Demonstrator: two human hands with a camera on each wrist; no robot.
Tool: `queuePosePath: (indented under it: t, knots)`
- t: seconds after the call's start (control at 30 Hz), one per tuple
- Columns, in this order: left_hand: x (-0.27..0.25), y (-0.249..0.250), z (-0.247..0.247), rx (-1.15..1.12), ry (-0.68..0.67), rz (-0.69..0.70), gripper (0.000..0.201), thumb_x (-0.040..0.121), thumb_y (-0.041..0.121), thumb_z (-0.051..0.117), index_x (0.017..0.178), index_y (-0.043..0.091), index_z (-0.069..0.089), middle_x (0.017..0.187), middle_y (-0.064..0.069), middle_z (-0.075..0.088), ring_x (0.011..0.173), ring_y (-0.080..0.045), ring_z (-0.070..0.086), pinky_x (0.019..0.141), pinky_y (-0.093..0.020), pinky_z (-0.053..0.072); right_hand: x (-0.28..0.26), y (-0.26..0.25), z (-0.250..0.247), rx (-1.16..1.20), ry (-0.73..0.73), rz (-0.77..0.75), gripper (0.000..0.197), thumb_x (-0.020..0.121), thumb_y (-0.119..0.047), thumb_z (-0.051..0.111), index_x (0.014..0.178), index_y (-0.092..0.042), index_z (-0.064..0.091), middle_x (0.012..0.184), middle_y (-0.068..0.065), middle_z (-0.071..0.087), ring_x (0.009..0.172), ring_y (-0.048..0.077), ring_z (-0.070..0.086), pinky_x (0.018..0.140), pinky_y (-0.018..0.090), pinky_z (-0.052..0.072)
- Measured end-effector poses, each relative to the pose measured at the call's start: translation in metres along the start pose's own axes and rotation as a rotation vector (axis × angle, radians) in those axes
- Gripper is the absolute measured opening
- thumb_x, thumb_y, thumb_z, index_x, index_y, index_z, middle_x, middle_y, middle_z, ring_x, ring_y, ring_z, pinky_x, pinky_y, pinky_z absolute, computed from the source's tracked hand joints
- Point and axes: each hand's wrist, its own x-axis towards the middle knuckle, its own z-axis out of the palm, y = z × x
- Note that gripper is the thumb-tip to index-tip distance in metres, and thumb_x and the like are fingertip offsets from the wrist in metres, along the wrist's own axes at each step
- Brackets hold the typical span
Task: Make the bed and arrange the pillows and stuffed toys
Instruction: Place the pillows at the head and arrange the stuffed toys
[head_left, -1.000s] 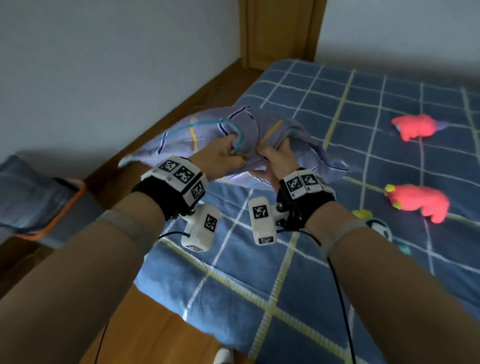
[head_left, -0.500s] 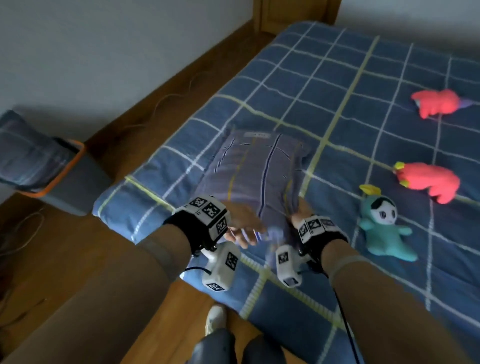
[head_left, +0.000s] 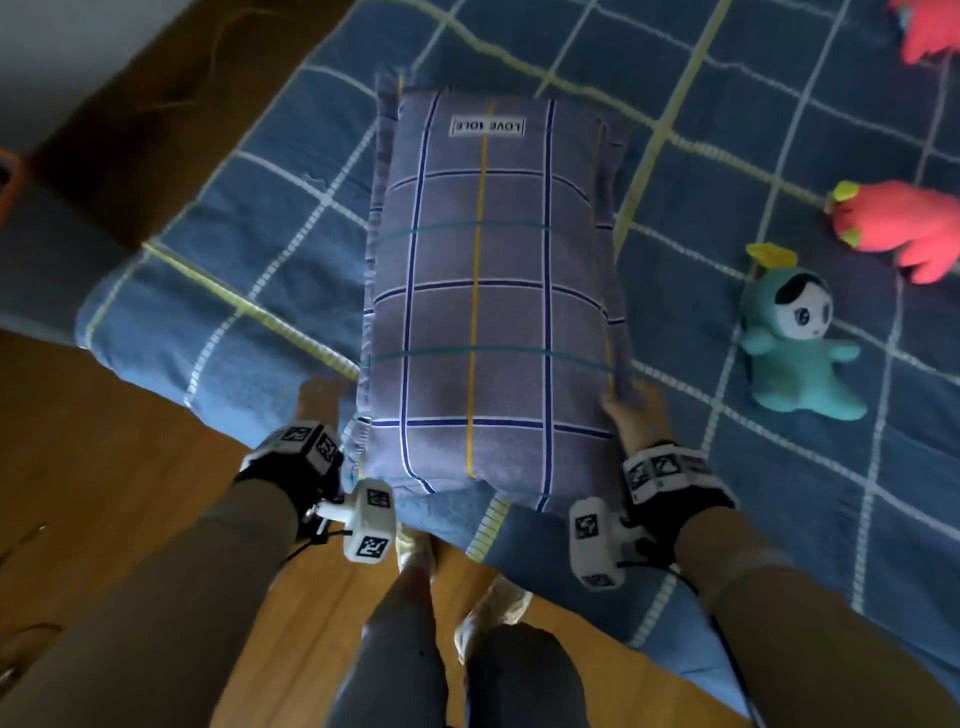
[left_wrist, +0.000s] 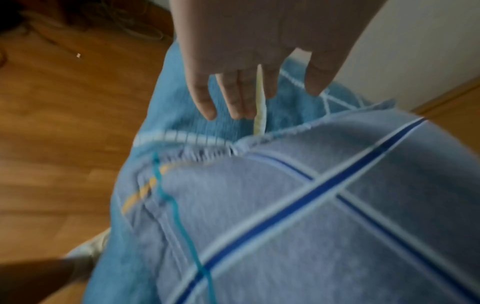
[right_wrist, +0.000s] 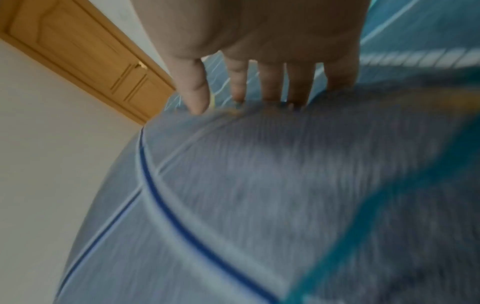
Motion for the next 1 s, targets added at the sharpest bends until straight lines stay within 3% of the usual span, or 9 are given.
queuePosePath:
  t: [0.07, 0.17, 0.27, 0.33, 0.5, 0.67, 0.77, 0.87, 1.0]
  knots:
    - [0.007, 0.005, 0.028, -0.053, -0.098, 0.051, 0.036, 0.097, 0.016, 0.042, 0.111, -0.017, 0.052, 0.128, -0.02, 0.053, 0.107, -0.021, 0.05, 0.088, -0.035, 0.044, 0.008, 0.014, 0.029, -0.001, -0.102, -0.037, 0.076, 0.062, -0.035, 0.075, 0.126, -0.007, 0.047, 0.122, 0.015, 0.057, 0.103, 0.027, 0.059, 0.09, 0.035, 0.046]
    - [0.003, 0.018, 0.044, -0.023, -0.184, 0.084, 0.04, 0.096, 0.025, 0.047, 0.128, 0.001, 0.053, 0.116, -0.009, 0.054, 0.107, -0.017, 0.051, 0.079, -0.018, 0.045, 0.01, 0.016, 0.046, -0.116, -0.159, -0.036, 0.099, 0.047, -0.048, 0.079, 0.135, -0.022, 0.04, 0.133, 0.01, 0.053, 0.118, 0.03, 0.055, 0.098, 0.047, 0.047]
    - [0.012, 0.037, 0.018, 0.114, -0.27, 0.113, 0.045, 0.092, 0.028, 0.056, 0.121, -0.006, 0.057, 0.126, -0.025, 0.057, 0.119, -0.031, 0.054, 0.092, -0.026, 0.043, 0.005, -0.024, 0.038, -0.075, -0.066, 0.048, 0.077, 0.071, -0.009, 0.078, 0.136, -0.003, 0.037, 0.13, 0.012, 0.052, 0.123, 0.029, 0.05, 0.095, 0.036, 0.043]
    - [0.019, 0.049, 0.001, 0.165, -0.285, 0.154, 0.042, 0.09, 0.025, 0.058, 0.115, -0.008, 0.061, 0.122, -0.026, 0.06, 0.11, -0.028, 0.058, 0.069, -0.018, 0.043, 0.014, -0.034, 0.032, -0.066, -0.073, 0.096, 0.076, 0.074, 0.001, 0.074, 0.138, 0.0, 0.033, 0.126, 0.014, 0.051, 0.121, 0.03, 0.05, 0.097, 0.036, 0.041]
    - [0.043, 0.034, -0.023, 0.253, -0.202, 0.08, 0.05, 0.092, 0.033, 0.054, 0.128, -0.002, 0.054, 0.137, -0.02, 0.05, 0.128, -0.031, 0.047, 0.099, -0.029, 0.035, 0.016, -0.035, 0.069, -0.164, -0.04, 0.092, 0.04, 0.074, -0.002, 0.069, 0.099, -0.009, 0.039, 0.074, 0.0, 0.046, 0.071, 0.021, 0.048, 0.076, 0.031, 0.037]
    - [0.056, 0.009, -0.033, 0.096, -0.177, 0.0, 0.045, 0.094, 0.028, 0.053, 0.125, -0.004, 0.055, 0.12, -0.027, 0.061, 0.119, -0.029, 0.056, 0.09, -0.028, 0.048, 0.019, -0.016, 0.056, -0.276, 0.048, 0.177, 0.028, 0.087, 0.001, 0.05, 0.114, -0.005, 0.048, 0.101, 0.014, 0.058, 0.095, 0.027, 0.052, 0.076, 0.031, 0.034]
    - [0.068, 0.014, -0.053, -0.108, -0.017, 0.071, 0.025, 0.097, 0.021, 0.045, 0.096, 0.004, 0.064, 0.056, 0.004, 0.064, 0.063, 0.004, 0.061, 0.054, -0.014, 0.044, 0.032, -0.018, 0.022, -0.264, 0.283, 0.224, 0.026, 0.095, -0.008, 0.042, 0.112, 0.004, 0.056, 0.11, 0.021, 0.057, 0.107, 0.028, 0.054, 0.081, 0.035, 0.038]
    - [0.044, 0.025, -0.025, -0.255, -0.224, 0.093, 0.02, 0.092, 0.038, 0.049, 0.076, 0.026, 0.046, 0.073, 0.009, 0.05, 0.066, -0.007, 0.049, 0.068, -0.027, 0.041, 0.026, -0.023, 0.045, -0.148, 0.12, 0.137, 0.038, 0.096, -0.018, 0.047, 0.13, -0.001, 0.047, 0.126, 0.014, 0.053, 0.117, 0.023, 0.051, 0.086, 0.029, 0.038]
    - [0.034, 0.022, 0.02, -0.194, -0.481, 0.221, 0.05, 0.055, 0.05, 0.067, 0.089, 0.016, 0.057, 0.086, -0.008, 0.064, 0.085, -0.018, 0.058, 0.086, -0.036, 0.045, 0.01, -0.032, 0.086, -0.189, -0.213, 0.174, 0.05, 0.099, -0.029, 0.042, 0.146, -0.017, 0.028, 0.15, 0.011, 0.035, 0.132, 0.034, 0.04, 0.104, 0.036, 0.034]
